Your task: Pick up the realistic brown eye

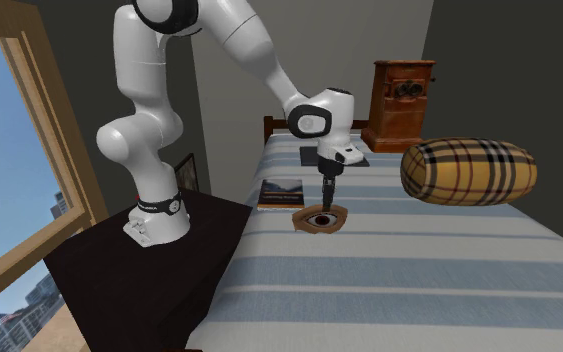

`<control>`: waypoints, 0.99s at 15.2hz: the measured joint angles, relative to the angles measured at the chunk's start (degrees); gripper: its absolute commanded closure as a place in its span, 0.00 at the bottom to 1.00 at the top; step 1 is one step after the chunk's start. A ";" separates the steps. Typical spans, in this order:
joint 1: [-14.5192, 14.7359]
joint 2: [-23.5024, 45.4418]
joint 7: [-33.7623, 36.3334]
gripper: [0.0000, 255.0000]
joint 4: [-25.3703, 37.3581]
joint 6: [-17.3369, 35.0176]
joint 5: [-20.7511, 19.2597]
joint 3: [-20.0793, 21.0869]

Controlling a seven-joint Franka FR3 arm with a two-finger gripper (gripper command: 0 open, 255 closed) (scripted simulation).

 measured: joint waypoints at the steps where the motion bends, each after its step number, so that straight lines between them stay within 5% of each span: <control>1: 0.09 0.91 0.26 0.00 0.05 0.82 -0.41 -0.14; 5: 0.43 3.44 1.11 0.00 -0.31 3.61 -1.63 -0.62; 6: 0.44 3.65 1.14 1.00 -0.27 3.79 -1.72 -0.68; 15: 0.47 3.74 1.10 1.00 -0.09 3.91 -1.75 -0.64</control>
